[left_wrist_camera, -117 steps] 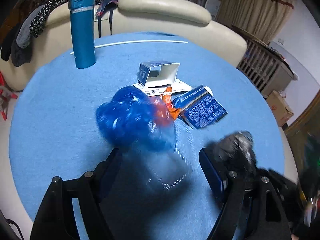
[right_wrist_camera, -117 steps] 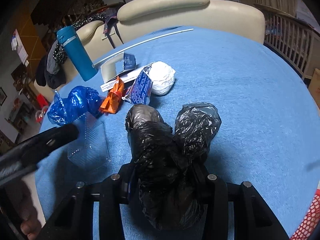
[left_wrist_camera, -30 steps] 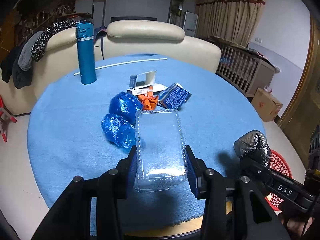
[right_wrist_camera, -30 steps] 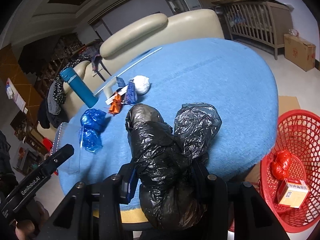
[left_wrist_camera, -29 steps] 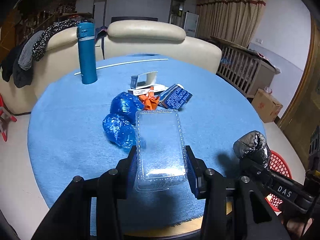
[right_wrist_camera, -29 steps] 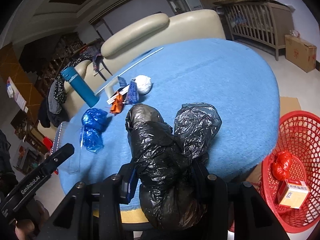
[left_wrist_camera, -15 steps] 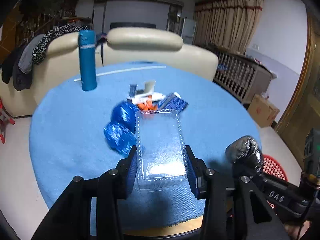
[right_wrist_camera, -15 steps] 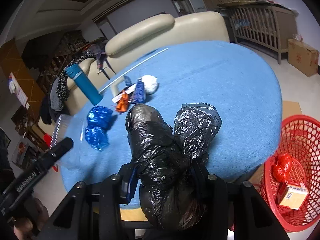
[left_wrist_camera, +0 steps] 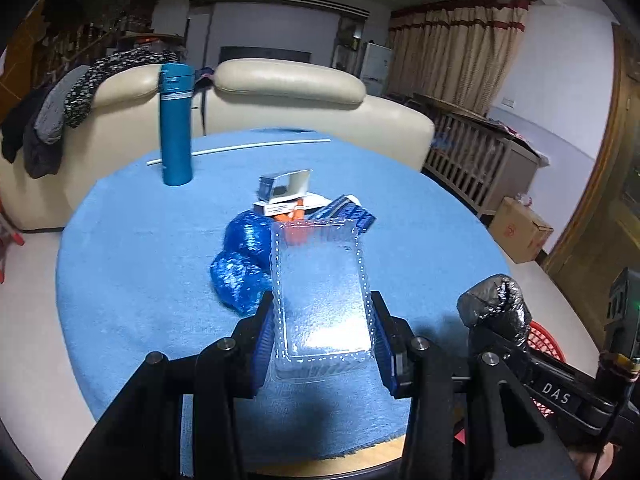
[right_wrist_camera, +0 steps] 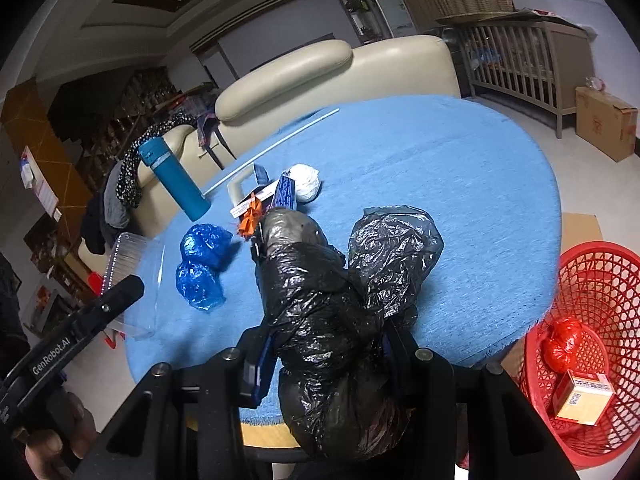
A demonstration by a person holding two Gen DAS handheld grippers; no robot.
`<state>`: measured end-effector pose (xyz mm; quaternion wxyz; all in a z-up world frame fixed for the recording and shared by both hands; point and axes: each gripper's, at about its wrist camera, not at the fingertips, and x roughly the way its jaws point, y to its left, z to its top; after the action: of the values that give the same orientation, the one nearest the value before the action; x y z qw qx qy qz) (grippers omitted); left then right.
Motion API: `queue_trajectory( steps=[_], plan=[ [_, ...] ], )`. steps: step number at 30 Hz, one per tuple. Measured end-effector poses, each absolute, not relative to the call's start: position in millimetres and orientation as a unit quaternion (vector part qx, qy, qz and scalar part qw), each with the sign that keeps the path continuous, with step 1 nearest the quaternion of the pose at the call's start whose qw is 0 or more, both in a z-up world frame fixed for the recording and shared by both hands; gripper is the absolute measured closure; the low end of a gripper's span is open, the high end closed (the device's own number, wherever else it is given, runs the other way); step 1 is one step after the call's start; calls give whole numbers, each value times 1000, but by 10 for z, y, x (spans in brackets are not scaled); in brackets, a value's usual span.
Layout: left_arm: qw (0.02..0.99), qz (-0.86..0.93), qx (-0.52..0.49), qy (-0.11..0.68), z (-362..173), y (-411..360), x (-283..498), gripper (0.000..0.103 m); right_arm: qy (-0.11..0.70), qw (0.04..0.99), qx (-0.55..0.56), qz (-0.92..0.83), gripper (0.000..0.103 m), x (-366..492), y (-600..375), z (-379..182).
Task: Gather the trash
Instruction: 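Lift the black bags and clear tray and carry them toward the wastebasket, then open right tool over the wastebasket while left tool releases the clear tray into it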
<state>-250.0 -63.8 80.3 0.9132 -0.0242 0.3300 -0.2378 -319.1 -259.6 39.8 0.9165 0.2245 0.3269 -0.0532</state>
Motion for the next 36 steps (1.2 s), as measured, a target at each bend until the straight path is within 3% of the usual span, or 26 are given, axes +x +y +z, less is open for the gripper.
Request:
queue_trajectory(
  steps=[17, 36],
  plan=[
    [860, -360, 4, 360, 762, -1376, -2372, 57, 315, 903, 279, -92, 57, -3454, -3128, 211],
    [772, -524, 130, 336, 846, -2753, -3246, 57, 293, 857, 320, -277, 57, -4597, -4415, 24]
  ],
)
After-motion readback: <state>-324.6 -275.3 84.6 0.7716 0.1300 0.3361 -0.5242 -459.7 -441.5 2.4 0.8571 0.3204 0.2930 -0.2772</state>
